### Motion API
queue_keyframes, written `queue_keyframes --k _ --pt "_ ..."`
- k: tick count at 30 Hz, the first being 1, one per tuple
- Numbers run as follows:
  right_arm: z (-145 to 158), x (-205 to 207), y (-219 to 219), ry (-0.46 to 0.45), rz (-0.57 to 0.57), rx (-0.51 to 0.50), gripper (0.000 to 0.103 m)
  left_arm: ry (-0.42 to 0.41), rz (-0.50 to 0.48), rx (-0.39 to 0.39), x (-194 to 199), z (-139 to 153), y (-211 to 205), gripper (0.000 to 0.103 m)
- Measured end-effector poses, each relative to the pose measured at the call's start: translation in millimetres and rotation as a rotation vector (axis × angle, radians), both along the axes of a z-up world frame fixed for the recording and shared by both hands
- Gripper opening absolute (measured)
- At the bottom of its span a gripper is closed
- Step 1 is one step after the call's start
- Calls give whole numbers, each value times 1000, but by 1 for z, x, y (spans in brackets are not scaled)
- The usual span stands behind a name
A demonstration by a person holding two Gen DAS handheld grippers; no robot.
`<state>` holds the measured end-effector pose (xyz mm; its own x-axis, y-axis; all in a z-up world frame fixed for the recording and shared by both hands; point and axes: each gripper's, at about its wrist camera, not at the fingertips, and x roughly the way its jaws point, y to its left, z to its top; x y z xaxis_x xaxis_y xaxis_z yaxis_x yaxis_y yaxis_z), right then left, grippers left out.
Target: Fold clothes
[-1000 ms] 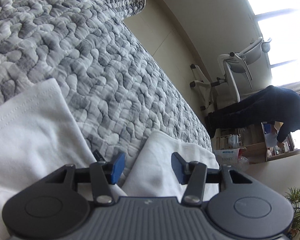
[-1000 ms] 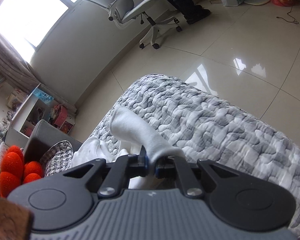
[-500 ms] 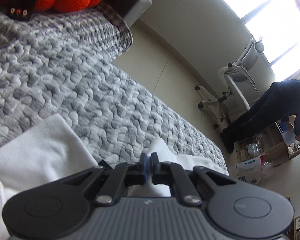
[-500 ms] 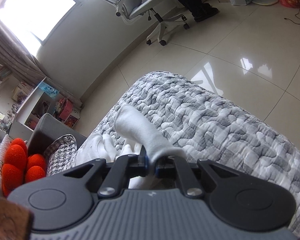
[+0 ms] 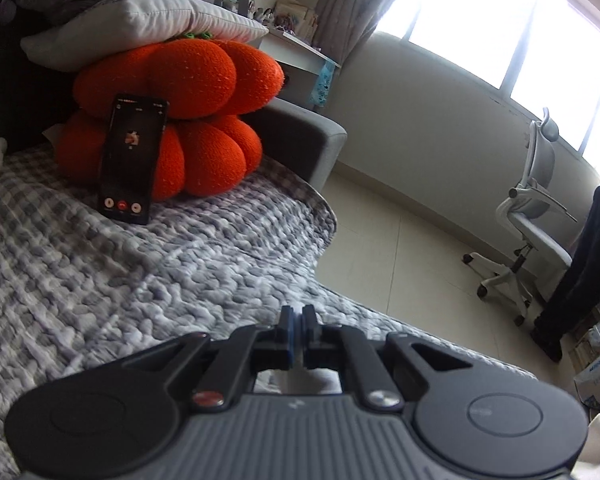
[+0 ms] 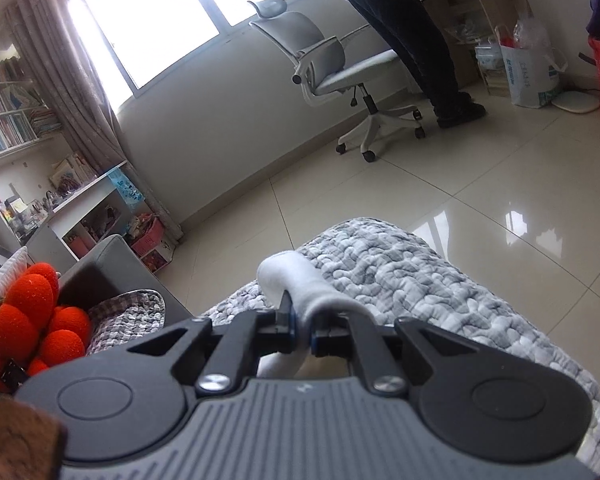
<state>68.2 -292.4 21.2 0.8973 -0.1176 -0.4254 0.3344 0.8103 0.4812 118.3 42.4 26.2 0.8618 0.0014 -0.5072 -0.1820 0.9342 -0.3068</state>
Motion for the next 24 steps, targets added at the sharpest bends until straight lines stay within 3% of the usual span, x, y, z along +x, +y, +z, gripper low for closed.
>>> queue_keyframes --k 7,17,24 --pt "5 21 13 -13 23 -59 7 -13 4 90 2 -2 20 3" --pt "37 59 27 -76 125 -179 7 -121 57 182 13 36 52 3" --pt "22 94 27 -57 150 -221 7 -132 101 293 41 32 76 3"
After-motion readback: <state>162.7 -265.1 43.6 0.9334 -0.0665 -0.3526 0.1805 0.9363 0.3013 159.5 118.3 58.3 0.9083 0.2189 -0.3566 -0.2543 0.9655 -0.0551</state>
